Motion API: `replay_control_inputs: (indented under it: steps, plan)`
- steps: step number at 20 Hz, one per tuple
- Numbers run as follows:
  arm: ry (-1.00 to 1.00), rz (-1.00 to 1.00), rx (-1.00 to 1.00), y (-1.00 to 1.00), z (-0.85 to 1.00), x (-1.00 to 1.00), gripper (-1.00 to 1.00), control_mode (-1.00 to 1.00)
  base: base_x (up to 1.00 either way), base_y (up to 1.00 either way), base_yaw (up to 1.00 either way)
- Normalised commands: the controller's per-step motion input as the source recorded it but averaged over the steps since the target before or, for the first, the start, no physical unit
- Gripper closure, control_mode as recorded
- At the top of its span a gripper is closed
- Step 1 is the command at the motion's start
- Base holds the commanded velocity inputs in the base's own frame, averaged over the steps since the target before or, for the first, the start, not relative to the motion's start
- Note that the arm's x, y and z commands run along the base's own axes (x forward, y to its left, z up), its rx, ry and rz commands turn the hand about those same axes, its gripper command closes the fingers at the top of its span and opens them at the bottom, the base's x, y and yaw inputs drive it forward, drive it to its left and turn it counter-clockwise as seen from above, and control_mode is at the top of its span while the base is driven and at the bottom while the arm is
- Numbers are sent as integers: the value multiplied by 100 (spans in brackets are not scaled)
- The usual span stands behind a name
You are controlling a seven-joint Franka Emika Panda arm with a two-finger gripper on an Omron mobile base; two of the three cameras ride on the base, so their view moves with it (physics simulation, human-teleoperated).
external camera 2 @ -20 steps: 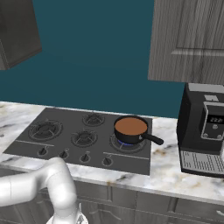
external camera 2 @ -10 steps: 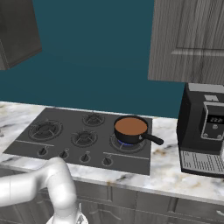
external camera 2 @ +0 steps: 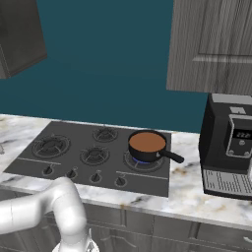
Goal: Pick up the sugar cube(s) and place them in the saucepan with hot chocolate.
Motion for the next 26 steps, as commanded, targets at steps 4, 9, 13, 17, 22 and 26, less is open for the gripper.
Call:
replay_control_inputs:
  steps: [4,9,13,17,22,26]
  plan:
    - [0,0,0,21,0,0,-100,-100,0,0,0]
    - [0,0,0,12,-10,0,-100,-100,0,0,0]
    - [1,0,0,0,-34,0,-100,-100,0,0,0]
    - [2,0,0,0,-32,-3,-100,-100,0,0,0]
    - [1,0,0,0,-15,-5,-100,-100,0,0,0]
    - [0,0,0,0,-6,-8,-100,-100,0,0,0]
